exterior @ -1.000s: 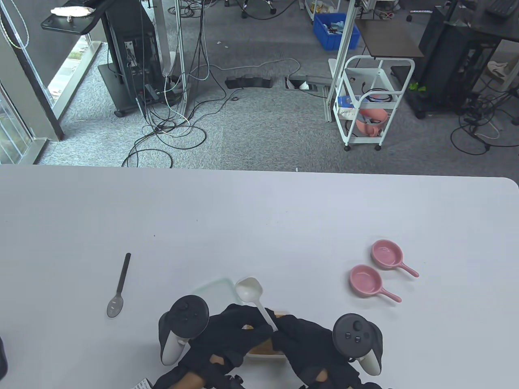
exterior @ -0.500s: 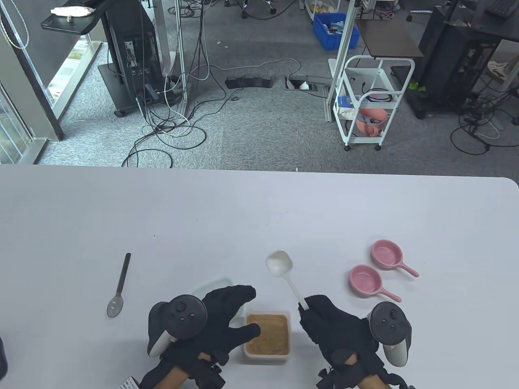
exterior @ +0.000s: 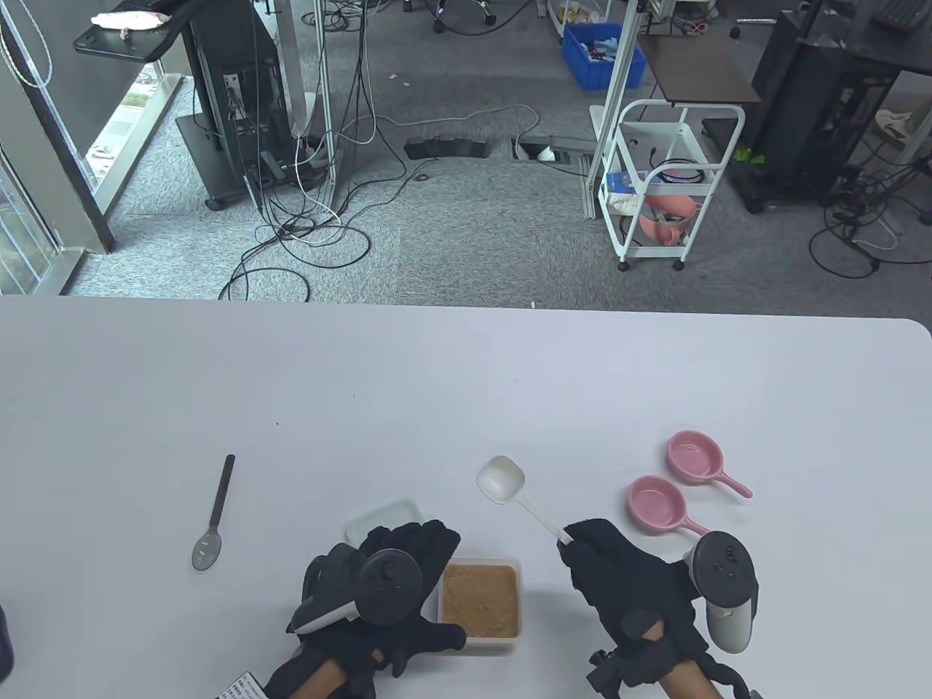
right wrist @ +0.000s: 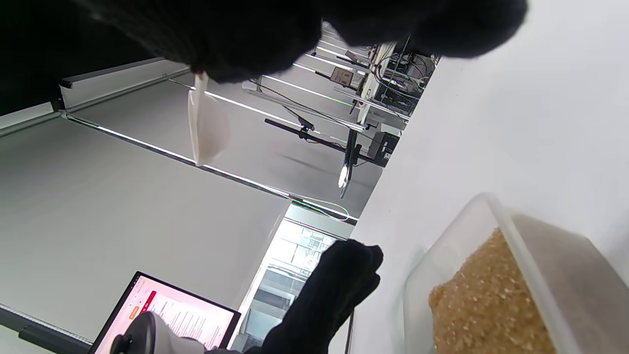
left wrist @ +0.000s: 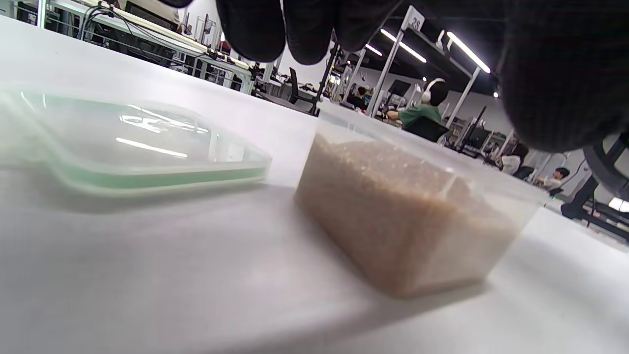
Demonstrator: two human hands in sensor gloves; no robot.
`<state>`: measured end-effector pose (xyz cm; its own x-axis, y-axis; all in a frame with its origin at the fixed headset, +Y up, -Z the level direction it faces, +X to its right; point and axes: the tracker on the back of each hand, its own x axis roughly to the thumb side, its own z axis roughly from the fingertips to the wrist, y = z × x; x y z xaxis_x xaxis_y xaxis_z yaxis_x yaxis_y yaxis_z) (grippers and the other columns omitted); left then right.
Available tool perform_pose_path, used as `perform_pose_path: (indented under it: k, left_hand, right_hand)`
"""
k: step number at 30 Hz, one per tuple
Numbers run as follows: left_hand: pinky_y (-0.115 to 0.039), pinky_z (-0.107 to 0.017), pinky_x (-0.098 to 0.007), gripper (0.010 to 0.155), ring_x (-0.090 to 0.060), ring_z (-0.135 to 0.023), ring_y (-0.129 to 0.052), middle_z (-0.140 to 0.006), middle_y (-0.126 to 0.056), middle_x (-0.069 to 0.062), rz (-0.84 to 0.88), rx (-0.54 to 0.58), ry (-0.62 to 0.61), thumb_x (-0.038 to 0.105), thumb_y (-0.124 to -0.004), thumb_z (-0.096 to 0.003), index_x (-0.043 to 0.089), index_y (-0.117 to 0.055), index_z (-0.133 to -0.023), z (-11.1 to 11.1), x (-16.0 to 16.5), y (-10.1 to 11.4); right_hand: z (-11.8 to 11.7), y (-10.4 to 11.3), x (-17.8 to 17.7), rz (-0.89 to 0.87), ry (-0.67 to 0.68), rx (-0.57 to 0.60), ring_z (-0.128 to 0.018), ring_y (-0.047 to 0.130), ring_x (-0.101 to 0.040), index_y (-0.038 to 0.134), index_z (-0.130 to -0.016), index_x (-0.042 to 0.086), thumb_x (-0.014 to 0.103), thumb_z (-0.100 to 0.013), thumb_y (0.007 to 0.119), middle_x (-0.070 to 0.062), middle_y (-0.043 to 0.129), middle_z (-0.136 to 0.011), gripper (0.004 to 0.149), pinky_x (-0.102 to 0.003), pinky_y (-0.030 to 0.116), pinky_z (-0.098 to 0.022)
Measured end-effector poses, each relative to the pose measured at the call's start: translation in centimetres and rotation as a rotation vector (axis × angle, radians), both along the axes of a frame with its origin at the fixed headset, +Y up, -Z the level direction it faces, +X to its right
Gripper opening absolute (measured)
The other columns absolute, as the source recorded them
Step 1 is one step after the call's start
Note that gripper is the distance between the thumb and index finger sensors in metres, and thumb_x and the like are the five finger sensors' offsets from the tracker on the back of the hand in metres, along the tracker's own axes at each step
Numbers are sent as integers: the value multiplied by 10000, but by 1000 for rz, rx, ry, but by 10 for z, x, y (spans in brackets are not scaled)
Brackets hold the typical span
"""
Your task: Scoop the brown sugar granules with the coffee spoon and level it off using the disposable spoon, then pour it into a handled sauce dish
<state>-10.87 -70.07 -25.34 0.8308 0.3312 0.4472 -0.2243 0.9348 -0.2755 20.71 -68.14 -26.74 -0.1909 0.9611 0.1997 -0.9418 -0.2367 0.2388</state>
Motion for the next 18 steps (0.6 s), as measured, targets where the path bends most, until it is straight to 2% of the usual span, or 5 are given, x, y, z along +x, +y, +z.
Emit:
perform_pose_path:
  k: [5, 9, 15, 18]
  left_hand:
    - [-371, -824, -630, 1111, -357, -1176, -492, -1243, -378, -1, -27, -30, -19, 790, -847, -315, 270, -364, -1170, -1, 5, -6]
    - [-368, -825, -629, 1116, -354, -1178, -486, -1243, -373, -4, -51, -46, -28, 793, -846, -313, 266, -363, -1170, -3, 8, -11]
    - [-373, -825, -626, 1108, -349, -1172, -503, -1239, -396, -5, -52, -67, -34, 793, -846, -313, 268, -375, -1168, -4, 9, -14]
    - [-380, -824, -624, 1111, -346, -1165, -517, -1235, -413, -13, -50, -68, -33, 790, -851, -310, 262, -381, -1168, -5, 10, -15]
  right_hand:
    - [1, 6, 3, 39, -6, 38, -163, 870, -201, 880, -804, 163, 412, -478, 805, 36, 933, -334, 417, -508, 753, -454]
    - [3, 18, 8, 104, -14, 121, -171, 895, -224, 892, -832, 143, 378, -476, 812, 30, 949, -315, 434, -516, 743, -486]
    - [5, 28, 12, 269, 13, 202, -335, 987, -259, 832, -860, 117, 339, -492, 768, 8, 982, -497, 434, -565, 700, -538]
    - [6, 30, 8, 408, 19, 245, -289, 942, -229, 824, -865, 137, 358, -495, 756, 25, 952, -468, 436, -554, 706, -531]
